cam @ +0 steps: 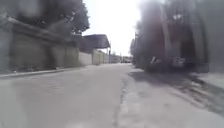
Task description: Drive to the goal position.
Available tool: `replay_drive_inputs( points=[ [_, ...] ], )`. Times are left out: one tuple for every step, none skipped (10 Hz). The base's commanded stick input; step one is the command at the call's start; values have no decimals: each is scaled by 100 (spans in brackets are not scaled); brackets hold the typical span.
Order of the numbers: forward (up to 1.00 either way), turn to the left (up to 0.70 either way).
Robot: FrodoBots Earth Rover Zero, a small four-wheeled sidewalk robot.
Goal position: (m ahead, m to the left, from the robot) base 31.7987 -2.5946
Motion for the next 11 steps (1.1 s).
replay_drive_inputs(
  points=[
    [100, -40],
    [100, -30],
    [100, -3],
    [100, 0],
    [100, 0],
    [100, 0],
    [100, 0],
    [100, 0],
    [100, 0],
    [100, 0],
    [100, 0]
  ],
)
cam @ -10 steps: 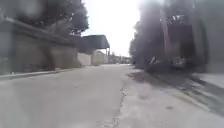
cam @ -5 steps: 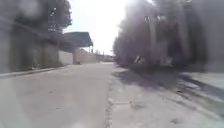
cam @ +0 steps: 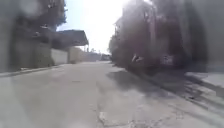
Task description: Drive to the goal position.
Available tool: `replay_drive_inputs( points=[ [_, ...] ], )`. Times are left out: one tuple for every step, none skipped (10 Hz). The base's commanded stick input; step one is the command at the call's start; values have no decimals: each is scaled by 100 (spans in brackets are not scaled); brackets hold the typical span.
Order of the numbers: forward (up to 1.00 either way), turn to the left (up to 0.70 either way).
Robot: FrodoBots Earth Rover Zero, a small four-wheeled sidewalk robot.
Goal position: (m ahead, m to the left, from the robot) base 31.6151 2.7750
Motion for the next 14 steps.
replay_drive_inputs(
  points=[
    [100, 0],
    [100, 0],
    [100, 0],
    [100, 0],
    [100, 0],
    [100, 0],
    [100, 0],
    [100, 0],
    [100, 0],
    [100, 0],
    [100, 0],
    [100, 0],
    [100, 0],
    [100, 0]
  ],
)
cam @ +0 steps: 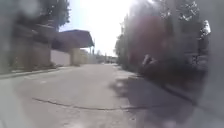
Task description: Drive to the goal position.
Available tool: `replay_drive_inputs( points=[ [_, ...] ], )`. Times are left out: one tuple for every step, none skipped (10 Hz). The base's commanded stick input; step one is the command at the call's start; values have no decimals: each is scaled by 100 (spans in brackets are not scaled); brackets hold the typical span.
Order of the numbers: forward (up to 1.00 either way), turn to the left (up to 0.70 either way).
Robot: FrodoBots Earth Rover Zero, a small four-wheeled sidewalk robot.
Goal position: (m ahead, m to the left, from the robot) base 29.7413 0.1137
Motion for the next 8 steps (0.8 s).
replay_drive_inputs(
  points=[
    [100, 0],
    [100, 0],
    [100, 0],
    [100, 0],
    [100, 0],
    [100, 0],
    [100, 0],
    [100, 0]
  ],
)
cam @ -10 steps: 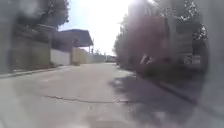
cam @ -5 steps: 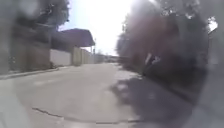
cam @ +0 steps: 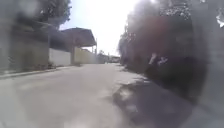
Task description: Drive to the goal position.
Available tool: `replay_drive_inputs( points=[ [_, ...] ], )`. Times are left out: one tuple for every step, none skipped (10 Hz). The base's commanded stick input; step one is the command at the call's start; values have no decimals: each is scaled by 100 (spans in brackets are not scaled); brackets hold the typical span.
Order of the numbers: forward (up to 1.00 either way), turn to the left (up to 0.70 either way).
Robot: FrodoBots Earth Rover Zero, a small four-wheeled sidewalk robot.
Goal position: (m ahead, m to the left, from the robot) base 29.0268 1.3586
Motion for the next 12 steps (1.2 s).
replay_drive_inputs(
  points=[
    [100, 0],
    [100, 0],
    [100, 0],
    [100, 0],
    [100, -11],
    [100, -30],
    [100, -21],
    [100, -35],
    [100, -40],
    [100, -40],
    [100, -6],
    [100, 2]
  ],
)
